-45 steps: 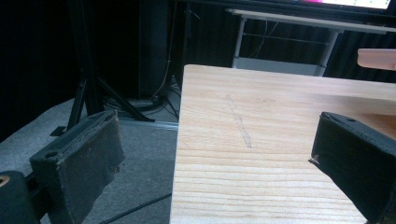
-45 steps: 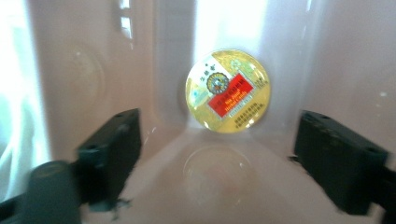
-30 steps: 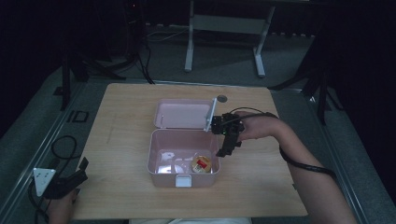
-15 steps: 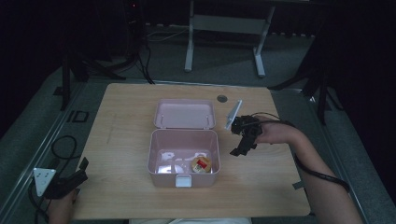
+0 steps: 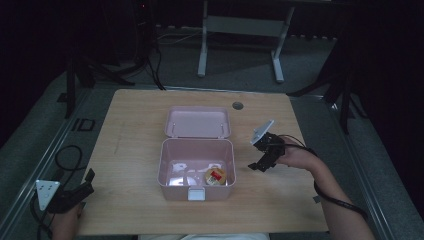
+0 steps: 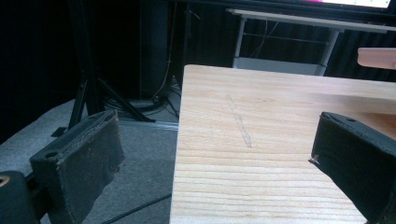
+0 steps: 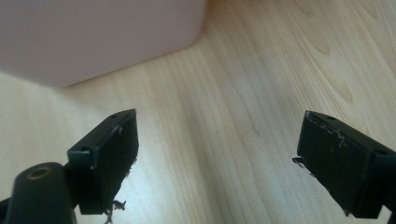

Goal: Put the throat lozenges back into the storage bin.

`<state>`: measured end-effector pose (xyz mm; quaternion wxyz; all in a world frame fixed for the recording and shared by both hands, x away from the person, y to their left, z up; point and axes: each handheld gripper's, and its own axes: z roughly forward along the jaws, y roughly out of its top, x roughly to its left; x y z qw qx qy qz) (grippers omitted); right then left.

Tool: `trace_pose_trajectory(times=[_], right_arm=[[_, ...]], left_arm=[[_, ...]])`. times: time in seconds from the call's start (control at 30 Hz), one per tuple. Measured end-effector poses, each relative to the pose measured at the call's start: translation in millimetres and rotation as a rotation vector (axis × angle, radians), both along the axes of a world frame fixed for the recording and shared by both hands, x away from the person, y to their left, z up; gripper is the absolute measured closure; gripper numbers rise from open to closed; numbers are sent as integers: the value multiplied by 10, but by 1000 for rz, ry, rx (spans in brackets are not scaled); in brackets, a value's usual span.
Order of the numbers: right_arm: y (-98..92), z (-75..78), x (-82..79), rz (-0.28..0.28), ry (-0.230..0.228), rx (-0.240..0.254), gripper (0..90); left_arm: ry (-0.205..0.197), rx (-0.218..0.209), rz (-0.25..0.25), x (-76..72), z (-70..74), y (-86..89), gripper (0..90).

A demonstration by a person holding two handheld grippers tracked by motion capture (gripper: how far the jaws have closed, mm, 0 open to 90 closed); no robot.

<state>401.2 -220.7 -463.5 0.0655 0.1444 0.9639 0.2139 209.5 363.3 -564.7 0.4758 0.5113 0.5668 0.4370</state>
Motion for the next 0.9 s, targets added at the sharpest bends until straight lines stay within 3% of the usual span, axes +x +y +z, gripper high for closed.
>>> trace_pose_trajectory(times=[0.07, 0.3, 0.33, 0.37, 0.4, 0.43, 0.5, 0.53, 0.57, 0.73, 0.9], right_arm=[[-82, -124, 6, -41, -24, 27, 120], [-258, -380, 20, -107, -23, 47, 119], [-316, -427, 23, -145, -39, 74, 119], [-316, -427, 23, -145, -39, 74, 119], [-395, -473, 25, -199, -48, 116, 119], [-395, -473, 25, -199, -48, 116, 119], [-480, -532, 36, -250, -56, 155, 118], [-562, -593, 40, -301, -90, 163, 118], [-562, -593, 40, -301, -90, 163, 118], [-769, -700, 27, -448, -200, 192, 118], [-899, -785, -14, -552, -250, 203, 117]], left_arm=[[0, 2, 1, -1, 0, -1, 24], [0, 0, 0, 0, 0, 0, 24], [0, 0, 0, 0, 0, 0, 24], [0, 1, 0, 0, 0, 0, 24], [-1, 0, 0, -1, 0, -1, 24], [-1, 1, 0, -1, 0, 0, 24], [-1, 0, 0, -1, 0, 0, 24], [-1, -1, 1, -1, 0, -1, 25], [0, 0, 1, -1, 0, 0, 25], [1, 0, 0, 0, 0, 0, 25], [1, 1, 2, 1, 0, -1, 24]])
